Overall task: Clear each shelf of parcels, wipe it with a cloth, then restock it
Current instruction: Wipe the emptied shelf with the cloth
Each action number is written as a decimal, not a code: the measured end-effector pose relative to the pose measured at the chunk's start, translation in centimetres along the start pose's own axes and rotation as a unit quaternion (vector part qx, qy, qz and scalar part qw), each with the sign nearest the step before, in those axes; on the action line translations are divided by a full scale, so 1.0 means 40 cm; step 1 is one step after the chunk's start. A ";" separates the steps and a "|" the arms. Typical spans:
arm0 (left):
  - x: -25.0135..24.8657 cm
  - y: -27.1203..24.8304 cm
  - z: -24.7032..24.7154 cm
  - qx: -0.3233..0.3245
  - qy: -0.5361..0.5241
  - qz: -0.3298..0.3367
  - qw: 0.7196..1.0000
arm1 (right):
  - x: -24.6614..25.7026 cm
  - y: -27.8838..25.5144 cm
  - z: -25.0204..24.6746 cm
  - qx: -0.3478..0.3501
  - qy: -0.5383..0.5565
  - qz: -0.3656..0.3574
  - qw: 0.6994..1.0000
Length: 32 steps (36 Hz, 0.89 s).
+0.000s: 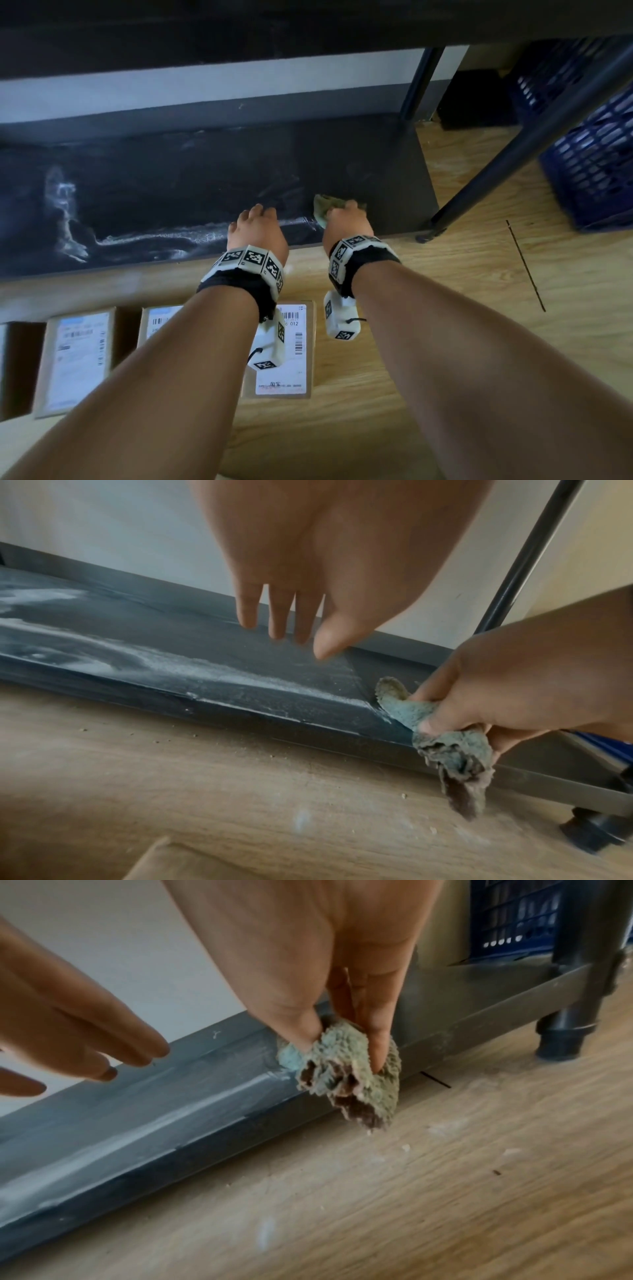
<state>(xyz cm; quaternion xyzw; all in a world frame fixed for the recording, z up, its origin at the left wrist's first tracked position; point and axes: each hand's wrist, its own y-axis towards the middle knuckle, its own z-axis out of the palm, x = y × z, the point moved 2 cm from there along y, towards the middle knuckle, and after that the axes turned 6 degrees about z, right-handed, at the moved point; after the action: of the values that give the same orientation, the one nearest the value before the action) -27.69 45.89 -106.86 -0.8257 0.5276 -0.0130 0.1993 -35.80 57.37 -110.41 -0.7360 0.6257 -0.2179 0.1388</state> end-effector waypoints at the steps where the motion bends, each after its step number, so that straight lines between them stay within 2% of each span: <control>1: 0.007 -0.004 -0.002 -0.003 0.001 -0.002 1.000 | 0.008 -0.001 0.001 0.011 0.001 -0.013 1.000; 4: 0.024 -0.017 -0.003 -0.012 0.006 -0.007 1.000 | 0.005 0.002 -0.015 0.028 0.012 -0.044 0.999; 6: 0.033 -0.024 0.001 -0.014 0.007 -0.014 1.000 | -0.021 0.009 -0.034 -0.002 0.041 -0.037 0.998; 9: 0.044 -0.033 0.007 -0.013 -0.003 -0.023 1.000 | -0.079 0.022 -0.067 -0.074 0.051 0.041 0.995; 11: 0.048 -0.035 0.010 -0.011 -0.007 -0.026 1.000 | -0.114 0.034 -0.077 -0.062 0.023 0.086 0.994; 15: 0.055 -0.028 0.021 -0.002 -0.009 -0.021 1.000 | -0.133 0.040 -0.063 -0.026 -0.039 0.109 0.993; 23: 0.097 -0.006 0.018 0.010 -0.009 -0.003 1.000 | -0.048 0.015 -0.020 -0.046 -0.015 0.121 0.991; 32: 0.203 -0.011 0.019 0.016 0.011 0.021 1.000 | 0.142 -0.056 0.064 -0.053 0.023 0.070 0.996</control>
<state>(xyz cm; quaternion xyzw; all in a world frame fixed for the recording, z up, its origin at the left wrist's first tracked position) -23.54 39.18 -108.95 -0.8108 0.5468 -0.0266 0.2071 -31.91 52.01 -110.72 -0.6914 0.6896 -0.1909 0.1001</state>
